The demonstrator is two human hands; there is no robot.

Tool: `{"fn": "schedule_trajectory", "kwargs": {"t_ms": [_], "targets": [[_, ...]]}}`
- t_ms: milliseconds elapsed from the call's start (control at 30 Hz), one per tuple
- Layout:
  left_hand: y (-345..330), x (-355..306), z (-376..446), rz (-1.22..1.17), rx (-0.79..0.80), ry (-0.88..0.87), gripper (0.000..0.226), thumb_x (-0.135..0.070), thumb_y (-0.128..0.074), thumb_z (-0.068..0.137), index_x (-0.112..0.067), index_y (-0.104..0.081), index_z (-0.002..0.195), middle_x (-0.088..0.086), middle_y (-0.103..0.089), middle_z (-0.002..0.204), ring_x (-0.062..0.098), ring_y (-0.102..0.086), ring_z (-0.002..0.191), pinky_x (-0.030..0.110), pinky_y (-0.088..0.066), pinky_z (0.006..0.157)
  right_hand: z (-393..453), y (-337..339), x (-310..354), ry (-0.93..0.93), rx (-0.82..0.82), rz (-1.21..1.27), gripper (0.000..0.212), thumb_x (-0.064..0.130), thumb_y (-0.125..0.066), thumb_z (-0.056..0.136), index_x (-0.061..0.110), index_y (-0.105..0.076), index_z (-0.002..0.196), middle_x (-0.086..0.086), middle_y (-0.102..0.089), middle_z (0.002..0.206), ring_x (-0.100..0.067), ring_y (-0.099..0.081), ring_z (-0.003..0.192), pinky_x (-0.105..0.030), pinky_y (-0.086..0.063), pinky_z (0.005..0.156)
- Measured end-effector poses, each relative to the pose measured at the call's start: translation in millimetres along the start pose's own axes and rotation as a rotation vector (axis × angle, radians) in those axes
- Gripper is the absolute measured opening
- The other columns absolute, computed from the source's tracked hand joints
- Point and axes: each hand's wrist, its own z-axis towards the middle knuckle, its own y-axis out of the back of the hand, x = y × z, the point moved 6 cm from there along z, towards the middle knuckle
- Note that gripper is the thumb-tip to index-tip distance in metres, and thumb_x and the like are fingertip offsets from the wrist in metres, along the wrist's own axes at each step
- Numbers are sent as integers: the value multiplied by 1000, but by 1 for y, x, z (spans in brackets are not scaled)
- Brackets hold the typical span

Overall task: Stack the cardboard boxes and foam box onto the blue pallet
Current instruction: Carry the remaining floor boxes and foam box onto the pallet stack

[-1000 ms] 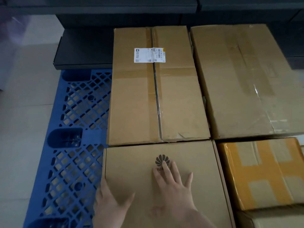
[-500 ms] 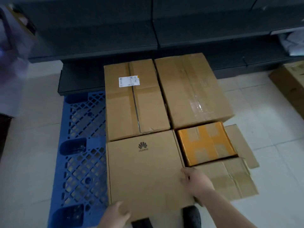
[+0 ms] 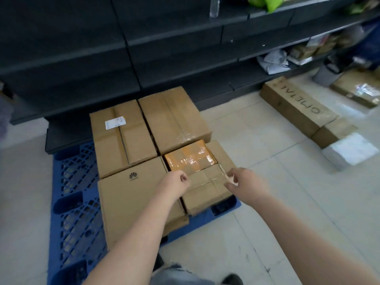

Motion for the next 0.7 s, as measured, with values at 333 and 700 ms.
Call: {"fn": "schedule_trajectory", "kwargs": {"t_ms": [333,700], "targets": [[-98,-217,-28,276,67,-353,17,-33,-53,89,-20,-62,96,-3,-58,92,18,-56,84,28,-46,67,-60,119,-168,-98,-166,-96,42,44,-50,90,22,-51,125,1,-58,117,-21,-57,106,-31,-47,84],[-166,-351,78,355,109,-443,17,-37,-53,88,-25,-60,98,-5,-59,97,15,-58,89,32,-52,81,-12,195,-360,-358,-227,120,44,48,-55,86,24,-53,123,4,-56,115,-17,-56,102,-27,-42,74]]}}
